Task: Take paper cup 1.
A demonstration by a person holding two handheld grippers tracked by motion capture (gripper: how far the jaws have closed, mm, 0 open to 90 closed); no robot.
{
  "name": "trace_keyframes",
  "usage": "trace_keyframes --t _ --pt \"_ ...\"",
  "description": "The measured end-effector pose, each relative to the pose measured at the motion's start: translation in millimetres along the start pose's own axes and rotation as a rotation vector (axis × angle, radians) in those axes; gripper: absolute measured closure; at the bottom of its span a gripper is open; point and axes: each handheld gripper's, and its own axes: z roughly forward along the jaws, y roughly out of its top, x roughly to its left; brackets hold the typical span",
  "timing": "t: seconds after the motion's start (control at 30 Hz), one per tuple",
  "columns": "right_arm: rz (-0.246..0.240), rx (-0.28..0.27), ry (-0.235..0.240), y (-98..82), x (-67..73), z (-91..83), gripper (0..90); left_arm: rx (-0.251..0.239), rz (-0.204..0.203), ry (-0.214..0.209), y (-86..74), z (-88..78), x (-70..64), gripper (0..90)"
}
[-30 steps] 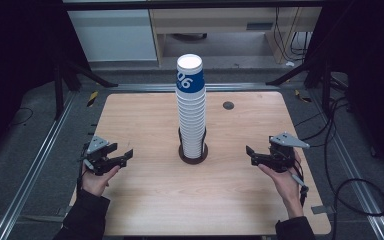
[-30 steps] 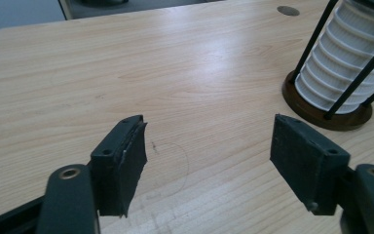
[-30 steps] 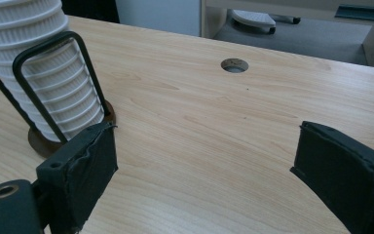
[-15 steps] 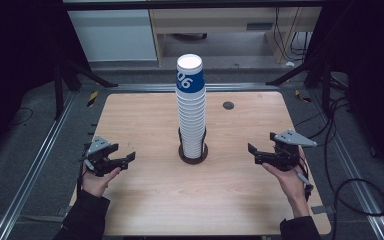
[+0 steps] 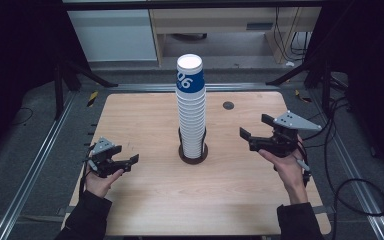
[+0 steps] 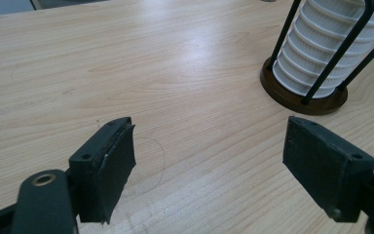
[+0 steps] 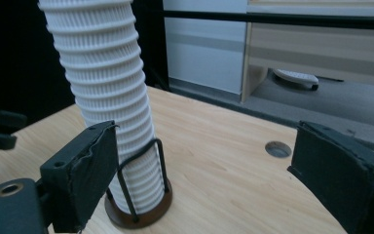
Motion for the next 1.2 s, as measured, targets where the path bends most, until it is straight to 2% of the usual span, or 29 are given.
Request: trace_keyframes --t 0.37,0.7,0.83,1.2 --pt "-0.018 -0.061 0.054 33.7 13.1 7.7 9.6 0.014 -0.001 -0.009 -2.2 4.3 -1.0 17.7" --pt "-0.037 -0.105 0.104 61.5 27.5 15.3 9.4 0.028 0.016 -0.017 -3.9 9.4 -5.0 17.6" --pt "-0.056 -0.104 0.123 70.4 34.8 21.4 9.3 0.029 0.021 -0.023 -4.2 10.0 -6.0 17.6" --pt "-0.071 -0.128 0.177 91.9 53.7 44.6 9.3 0.04 0.037 -0.032 -5.7 13.6 -10.0 17.3"
